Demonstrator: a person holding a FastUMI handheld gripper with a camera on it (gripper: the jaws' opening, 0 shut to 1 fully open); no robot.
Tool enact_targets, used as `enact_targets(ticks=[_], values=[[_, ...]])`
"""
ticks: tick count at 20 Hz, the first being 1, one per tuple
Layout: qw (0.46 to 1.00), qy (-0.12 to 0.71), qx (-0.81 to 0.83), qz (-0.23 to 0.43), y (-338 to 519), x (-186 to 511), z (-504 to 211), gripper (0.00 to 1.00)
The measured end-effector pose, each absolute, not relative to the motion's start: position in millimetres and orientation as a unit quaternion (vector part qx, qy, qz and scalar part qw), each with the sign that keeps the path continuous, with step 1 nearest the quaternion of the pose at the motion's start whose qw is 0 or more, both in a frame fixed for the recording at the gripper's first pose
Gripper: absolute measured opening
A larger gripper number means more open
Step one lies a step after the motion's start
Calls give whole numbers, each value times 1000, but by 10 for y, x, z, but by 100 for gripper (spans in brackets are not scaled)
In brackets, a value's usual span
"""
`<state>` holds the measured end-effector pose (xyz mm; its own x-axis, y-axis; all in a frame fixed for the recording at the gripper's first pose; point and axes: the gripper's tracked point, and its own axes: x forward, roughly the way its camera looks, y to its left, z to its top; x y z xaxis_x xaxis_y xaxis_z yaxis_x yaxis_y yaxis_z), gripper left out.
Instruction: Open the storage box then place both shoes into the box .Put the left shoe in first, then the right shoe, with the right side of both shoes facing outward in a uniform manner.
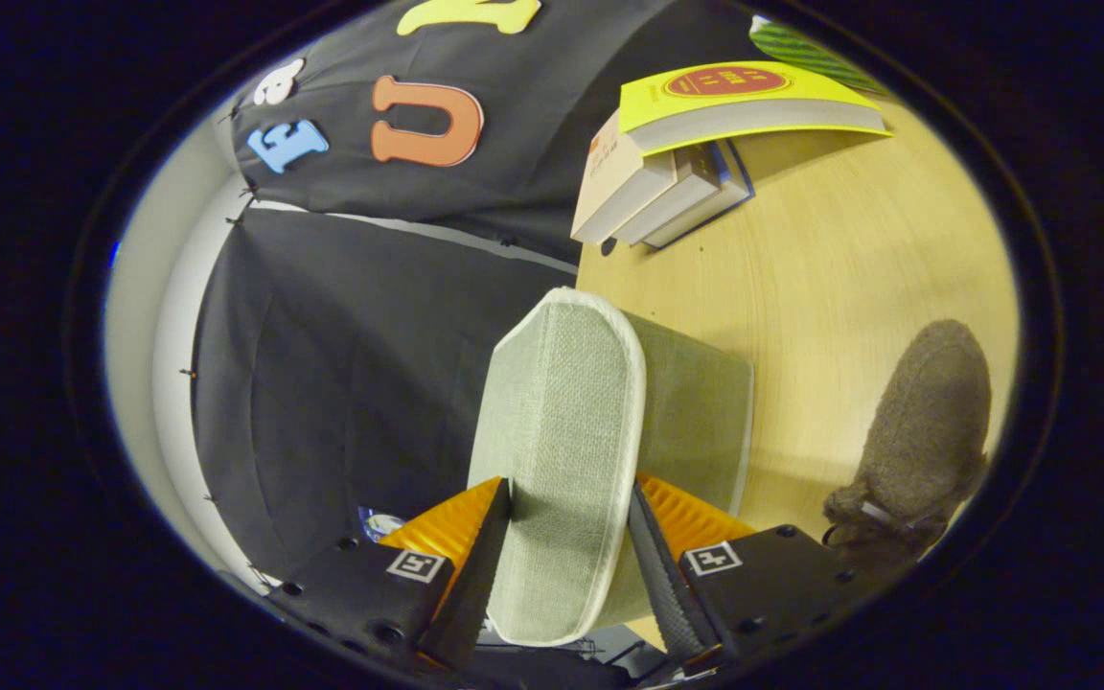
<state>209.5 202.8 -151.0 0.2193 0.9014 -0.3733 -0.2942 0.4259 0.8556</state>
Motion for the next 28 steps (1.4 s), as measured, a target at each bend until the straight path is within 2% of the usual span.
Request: enact_targets(ticks=[4,8,12,14,18,28], values=[[723,449,317,418,1921,2039,-1445,67],[746,440,297,402,1838,2035,-1375,40],[757,428,303,390,1829,2007,-1221,19],[759,432,310,375,1846,2035,-1219,13],[768,443,302,350,1827,1976,-1125,7],[791,432,263,344,2014,1724,-539,7]])
